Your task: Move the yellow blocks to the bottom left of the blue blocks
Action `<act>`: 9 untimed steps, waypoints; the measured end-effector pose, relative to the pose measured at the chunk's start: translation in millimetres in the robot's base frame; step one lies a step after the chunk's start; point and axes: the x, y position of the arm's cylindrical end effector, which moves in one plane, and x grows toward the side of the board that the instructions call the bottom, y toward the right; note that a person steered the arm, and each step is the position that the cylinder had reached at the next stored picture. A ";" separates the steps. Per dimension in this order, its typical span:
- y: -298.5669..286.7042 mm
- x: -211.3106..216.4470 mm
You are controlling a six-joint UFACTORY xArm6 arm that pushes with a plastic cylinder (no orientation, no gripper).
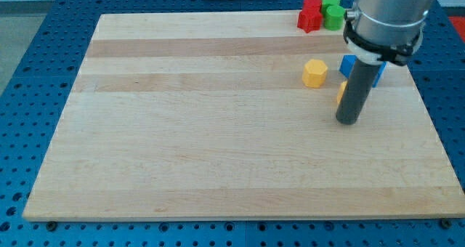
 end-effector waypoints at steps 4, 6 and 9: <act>-0.2 -51.4; -69.5 -46.0; -58.9 -98.5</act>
